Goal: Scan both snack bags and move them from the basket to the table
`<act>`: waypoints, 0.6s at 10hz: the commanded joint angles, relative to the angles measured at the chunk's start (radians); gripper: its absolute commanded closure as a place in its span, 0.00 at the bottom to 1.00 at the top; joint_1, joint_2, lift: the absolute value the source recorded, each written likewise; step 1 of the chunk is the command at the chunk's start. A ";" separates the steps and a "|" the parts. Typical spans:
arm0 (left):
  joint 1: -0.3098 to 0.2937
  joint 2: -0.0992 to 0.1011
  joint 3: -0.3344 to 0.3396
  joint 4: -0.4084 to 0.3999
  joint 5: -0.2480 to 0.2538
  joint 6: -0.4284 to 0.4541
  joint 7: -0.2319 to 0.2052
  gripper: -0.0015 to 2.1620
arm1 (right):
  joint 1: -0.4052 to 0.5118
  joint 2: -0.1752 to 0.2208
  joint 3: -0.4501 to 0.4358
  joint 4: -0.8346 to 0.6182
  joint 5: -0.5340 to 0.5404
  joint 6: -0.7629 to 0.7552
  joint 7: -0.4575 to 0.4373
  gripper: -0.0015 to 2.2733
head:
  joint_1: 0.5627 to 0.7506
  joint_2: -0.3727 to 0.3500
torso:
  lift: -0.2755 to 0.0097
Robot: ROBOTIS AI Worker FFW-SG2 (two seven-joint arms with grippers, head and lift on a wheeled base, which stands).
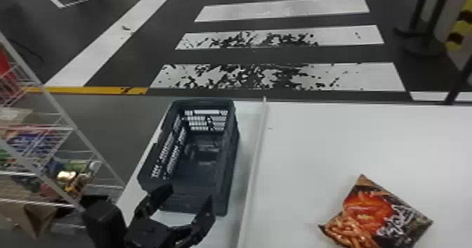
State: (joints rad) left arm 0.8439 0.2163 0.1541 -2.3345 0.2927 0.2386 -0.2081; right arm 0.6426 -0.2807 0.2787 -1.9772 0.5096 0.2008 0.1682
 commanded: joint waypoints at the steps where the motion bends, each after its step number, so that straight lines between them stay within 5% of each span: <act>1: 0.001 -0.002 0.001 0.000 0.006 0.000 -0.016 0.04 | -0.012 -0.017 0.001 0.015 0.006 0.004 0.001 0.18 | 0.70 0.81 | 0.62; 2: 0.003 -0.002 0.001 0.000 0.011 0.000 -0.022 0.04 | -0.017 -0.025 0.001 0.020 0.024 0.013 0.001 0.42 | 0.70 0.79 | 0.62; 3: 0.003 -0.002 0.001 0.000 0.016 0.000 -0.034 0.04 | -0.020 -0.028 -0.003 0.020 0.026 0.023 -0.006 0.81 | 0.70 0.77 | 0.62; 4: 0.003 -0.003 0.002 0.000 0.017 0.000 -0.042 0.04 | -0.006 -0.034 -0.007 0.018 0.024 -0.045 -0.042 0.99 | 0.70 0.76 | 0.62; 6: 0.001 -0.005 0.002 0.007 0.017 0.000 -0.047 0.04 | 0.035 -0.034 -0.030 -0.035 -0.033 -0.131 -0.073 0.99 | 0.70 0.75 | 0.62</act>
State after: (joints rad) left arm 0.8460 0.2121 0.1565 -2.3305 0.3101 0.2386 -0.2547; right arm 0.6679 -0.3142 0.2553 -1.9942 0.4998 0.0870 0.0962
